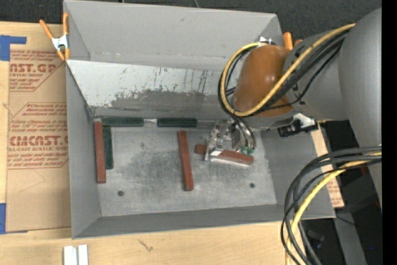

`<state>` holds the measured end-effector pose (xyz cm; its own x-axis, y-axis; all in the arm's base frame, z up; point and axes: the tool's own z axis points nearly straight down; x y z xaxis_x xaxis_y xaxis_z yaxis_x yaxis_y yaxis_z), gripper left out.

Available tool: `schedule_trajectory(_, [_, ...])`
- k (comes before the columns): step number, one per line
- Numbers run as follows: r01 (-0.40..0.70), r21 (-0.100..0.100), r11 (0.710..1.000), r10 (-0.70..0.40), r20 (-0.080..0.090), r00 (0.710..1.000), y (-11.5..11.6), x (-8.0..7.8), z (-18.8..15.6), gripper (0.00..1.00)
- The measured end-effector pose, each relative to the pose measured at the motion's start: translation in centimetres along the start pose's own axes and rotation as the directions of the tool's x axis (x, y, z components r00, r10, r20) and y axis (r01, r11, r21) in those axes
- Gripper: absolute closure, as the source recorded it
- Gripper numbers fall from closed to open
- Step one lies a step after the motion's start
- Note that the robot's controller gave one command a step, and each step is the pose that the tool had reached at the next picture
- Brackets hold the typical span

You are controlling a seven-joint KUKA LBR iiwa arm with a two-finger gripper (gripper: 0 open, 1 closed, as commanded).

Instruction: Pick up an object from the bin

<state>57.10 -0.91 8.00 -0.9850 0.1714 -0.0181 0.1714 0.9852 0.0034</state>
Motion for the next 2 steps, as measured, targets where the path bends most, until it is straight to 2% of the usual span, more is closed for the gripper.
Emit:
schedule_trajectory(1, [0.000, 0.000, 1.000, 0.000, 0.000, 1.000, 0.0, 0.0, 0.0, 1.00])
schedule_trajectory(2, [-0.007, 0.002, 1.000, 0.007, -0.011, 1.000, -0.8, -0.4, -16.8, 1.00])
